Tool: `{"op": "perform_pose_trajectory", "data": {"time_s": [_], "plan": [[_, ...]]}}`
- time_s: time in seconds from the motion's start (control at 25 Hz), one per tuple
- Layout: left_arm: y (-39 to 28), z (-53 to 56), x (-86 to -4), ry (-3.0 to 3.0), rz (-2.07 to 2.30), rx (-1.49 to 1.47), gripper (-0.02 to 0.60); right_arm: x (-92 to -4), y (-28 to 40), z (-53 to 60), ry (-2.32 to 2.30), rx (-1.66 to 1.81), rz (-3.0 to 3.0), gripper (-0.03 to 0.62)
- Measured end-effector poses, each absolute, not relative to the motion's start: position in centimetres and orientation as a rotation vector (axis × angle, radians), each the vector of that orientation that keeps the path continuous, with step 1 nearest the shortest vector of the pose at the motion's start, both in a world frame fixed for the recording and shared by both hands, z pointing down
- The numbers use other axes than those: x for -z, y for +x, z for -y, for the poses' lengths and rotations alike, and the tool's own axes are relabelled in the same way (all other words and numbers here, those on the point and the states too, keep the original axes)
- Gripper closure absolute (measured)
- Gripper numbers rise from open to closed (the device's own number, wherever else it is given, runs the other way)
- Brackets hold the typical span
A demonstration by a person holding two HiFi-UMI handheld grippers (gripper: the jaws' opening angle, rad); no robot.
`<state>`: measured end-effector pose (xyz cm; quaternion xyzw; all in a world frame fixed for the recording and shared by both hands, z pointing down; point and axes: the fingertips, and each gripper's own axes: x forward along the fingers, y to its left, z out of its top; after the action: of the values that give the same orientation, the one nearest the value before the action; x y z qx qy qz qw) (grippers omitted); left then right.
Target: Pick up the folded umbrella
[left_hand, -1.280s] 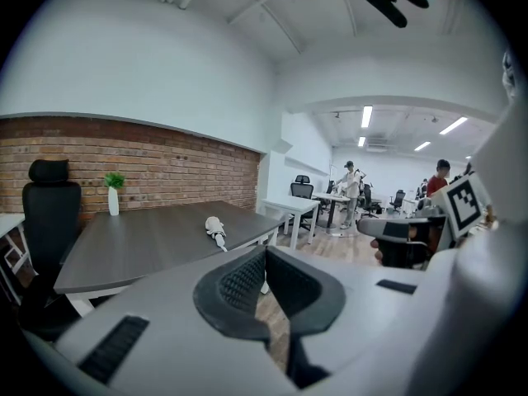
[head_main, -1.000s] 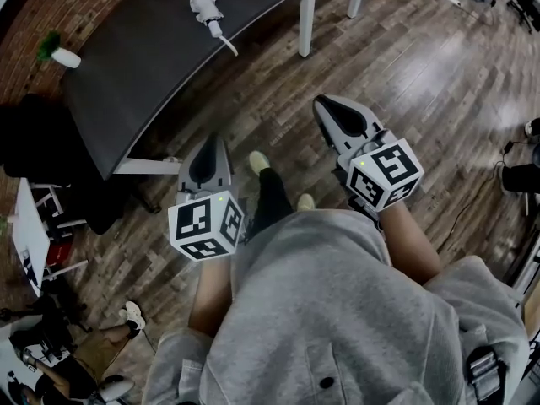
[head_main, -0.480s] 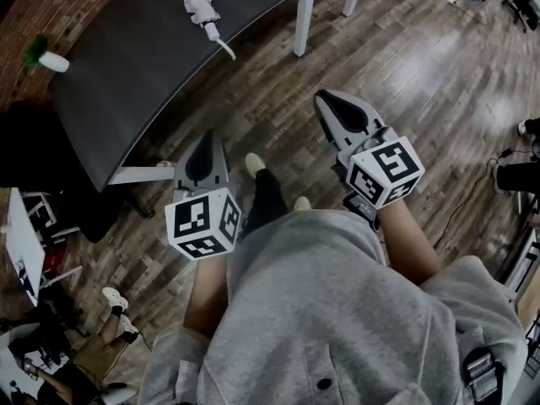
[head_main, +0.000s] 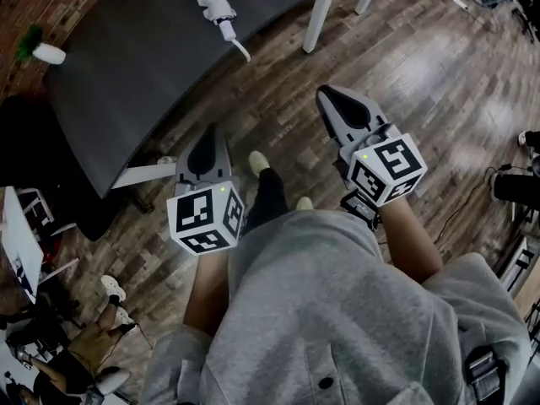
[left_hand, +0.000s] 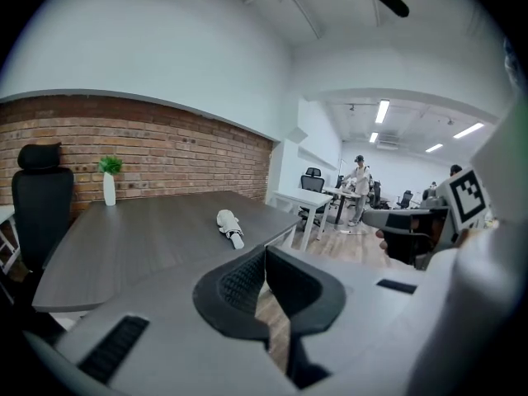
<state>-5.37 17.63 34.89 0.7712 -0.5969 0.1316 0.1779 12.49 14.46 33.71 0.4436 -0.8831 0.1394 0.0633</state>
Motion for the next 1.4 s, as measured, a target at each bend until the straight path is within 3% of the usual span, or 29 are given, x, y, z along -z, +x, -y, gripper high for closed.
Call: {"op": "perform_pose_trajectory", "data": {"time_s": [1.4], "plan": [[-17.2, -7.5, -35.9, 2.137, 1.676, -0.261, 0.566, -31.4, 0.5, -3.3, 1.283, -0.217, 2.600, 0.562]]}}
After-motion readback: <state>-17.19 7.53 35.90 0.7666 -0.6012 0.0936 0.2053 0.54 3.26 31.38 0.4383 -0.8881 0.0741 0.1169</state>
